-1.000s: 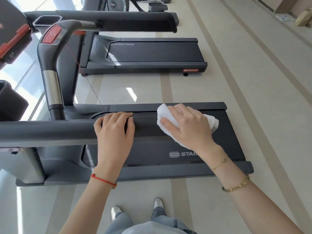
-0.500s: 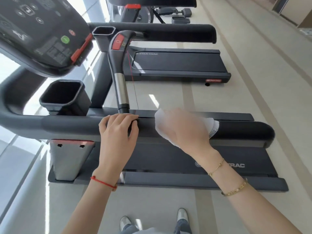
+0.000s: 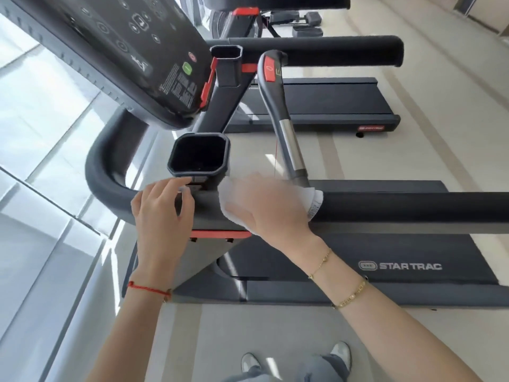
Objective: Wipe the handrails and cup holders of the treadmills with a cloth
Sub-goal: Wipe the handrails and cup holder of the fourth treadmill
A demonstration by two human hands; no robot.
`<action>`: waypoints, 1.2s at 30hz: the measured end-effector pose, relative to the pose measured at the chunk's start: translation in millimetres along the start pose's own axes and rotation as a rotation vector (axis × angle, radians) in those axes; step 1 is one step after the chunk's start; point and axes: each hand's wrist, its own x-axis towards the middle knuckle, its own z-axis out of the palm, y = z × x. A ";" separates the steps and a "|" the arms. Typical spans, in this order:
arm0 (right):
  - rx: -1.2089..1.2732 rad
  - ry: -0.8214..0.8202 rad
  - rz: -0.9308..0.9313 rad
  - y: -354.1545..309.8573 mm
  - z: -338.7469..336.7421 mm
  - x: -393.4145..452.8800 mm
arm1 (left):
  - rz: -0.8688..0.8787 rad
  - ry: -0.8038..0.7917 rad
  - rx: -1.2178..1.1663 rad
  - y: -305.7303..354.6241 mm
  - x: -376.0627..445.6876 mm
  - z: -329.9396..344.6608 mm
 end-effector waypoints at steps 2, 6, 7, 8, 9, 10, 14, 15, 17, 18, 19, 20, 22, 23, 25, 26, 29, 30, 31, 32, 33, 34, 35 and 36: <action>0.004 -0.012 -0.018 -24.1 3.5 15.4 | -0.007 -0.025 -0.019 -15.5 6.6 -3.8; 0.025 -0.027 -0.034 -43.5 7.1 24.2 | 0.006 -0.069 -0.046 -35.0 12.1 -4.0; 0.026 -0.022 -0.037 -39.3 6.4 19.9 | 0.014 -0.078 -0.036 -37.0 11.7 -3.0; 0.023 -0.022 -0.035 -32.6 5.4 13.4 | 0.023 -0.082 -0.027 -38.5 11.0 -2.0; 0.016 -0.023 -0.026 -24.7 4.1 5.9 | 0.030 -0.081 -0.026 -39.5 10.2 -1.5; 0.007 -0.025 -0.008 -16.9 2.3 -0.6 | 0.037 -0.076 -0.032 -40.4 9.6 -1.4; 0.027 -0.045 0.054 -19.5 1.1 5.2 | 0.062 -0.075 -0.062 -44.1 10.5 -1.4; 0.049 -0.058 0.045 -28.4 2.5 13.3 | 0.062 -0.080 -0.067 -44.8 11.3 -1.7; 0.069 -0.082 0.017 -48.0 5.0 25.5 | 0.061 -0.087 -0.079 -46.1 12.2 -2.6; 0.066 -0.086 0.009 -53.9 5.6 27.7 | 0.059 -0.089 -0.085 -46.2 12.7 -3.4; 0.063 -0.088 0.003 -55.5 5.4 27.5 | 0.057 -0.089 -0.086 -46.0 13.3 -4.2; 0.065 -0.090 -0.007 -52.7 4.3 25.1 | 0.056 -0.087 -0.083 -45.7 13.7 -4.7; 0.078 -0.098 -0.003 -38.5 -0.2 16.4 | 0.056 -0.081 -0.079 -44.9 14.0 -5.4; 0.081 -0.107 0.027 -28.7 -3.3 12.5 | 0.054 -0.074 -0.084 -44.0 13.7 -5.9; 0.089 -0.136 0.106 -12.8 -10.3 12.2 | 0.052 -0.069 -0.088 -42.6 13.6 -6.6; 0.089 -0.160 0.129 -9.2 -12.1 15.0 | 0.052 -0.069 -0.090 -42.0 13.6 -6.2; 0.091 -0.215 0.077 -20.2 -8.8 33.0 | 0.042 -0.071 -0.103 -40.9 13.5 -5.8; 0.089 -0.229 0.036 -28.4 -6.9 38.9 | 0.040 -0.073 -0.106 -40.5 13.8 -6.0; 0.083 -0.239 0.001 -36.1 -4.7 42.5 | 0.037 -0.077 -0.110 -40.0 14.4 -6.2; 0.079 -0.244 -0.019 -41.6 -3.0 43.4 | 0.033 -0.079 -0.115 -39.9 14.6 -6.2; 0.080 -0.242 -0.024 -43.7 -2.7 42.2 | 0.029 -0.078 -0.119 -40.1 15.0 -6.2; 0.081 -0.231 -0.025 -42.2 -3.8 38.8 | 0.025 -0.074 -0.121 -40.4 15.2 -6.2; 0.081 -0.215 -0.028 -38.6 -5.7 32.9 | 0.025 -0.070 -0.123 -40.7 15.0 -6.5; 0.082 -0.204 -0.031 -32.5 -7.6 25.5 | 0.026 -0.067 -0.128 -41.1 14.9 -6.8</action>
